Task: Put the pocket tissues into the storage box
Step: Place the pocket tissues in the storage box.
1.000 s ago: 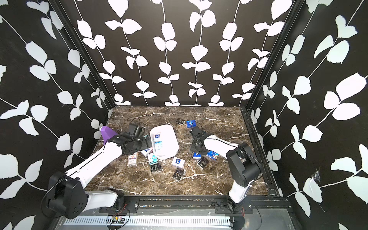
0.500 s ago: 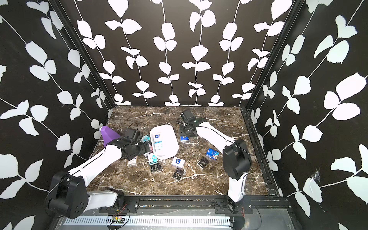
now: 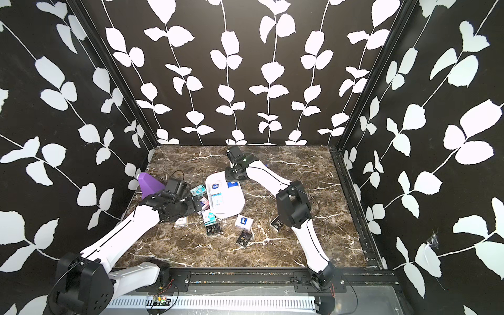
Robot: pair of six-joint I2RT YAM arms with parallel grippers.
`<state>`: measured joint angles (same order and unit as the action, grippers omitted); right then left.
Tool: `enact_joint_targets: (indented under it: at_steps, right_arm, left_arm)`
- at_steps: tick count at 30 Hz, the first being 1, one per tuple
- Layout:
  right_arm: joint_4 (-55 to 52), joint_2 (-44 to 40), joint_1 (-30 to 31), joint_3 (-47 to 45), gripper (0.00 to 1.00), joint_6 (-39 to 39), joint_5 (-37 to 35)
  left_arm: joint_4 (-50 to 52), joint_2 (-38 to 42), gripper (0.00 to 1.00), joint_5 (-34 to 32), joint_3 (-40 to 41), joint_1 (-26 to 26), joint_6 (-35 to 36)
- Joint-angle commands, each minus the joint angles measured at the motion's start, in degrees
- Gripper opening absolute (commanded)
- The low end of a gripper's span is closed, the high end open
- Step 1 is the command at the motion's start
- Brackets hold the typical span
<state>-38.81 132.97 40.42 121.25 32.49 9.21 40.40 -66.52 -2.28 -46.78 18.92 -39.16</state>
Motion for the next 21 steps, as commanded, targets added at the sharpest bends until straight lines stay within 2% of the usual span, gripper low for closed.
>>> enact_joint_targets:
  at_steps: [1,9,21]
  right_arm:
    - [-3.3,3.4,0.4,7.5,0.44,-0.3,-2.0]
    - [-5.2,9.9,0.8,15.0,0.44,0.6,-4.2]
    - [-2.8,15.1,1.7,19.3,0.46,4.9,-4.9]
  left_arm:
    - [0.5,0.3,0.99,-1.2,-1.0,-0.5,0.8]
    - [-1.2,-0.9,0.99,-1.0,-2.5,-0.6,0.7]
    - [3.2,2.1,0.99,-2.9,-3.1,-0.9,2.3]
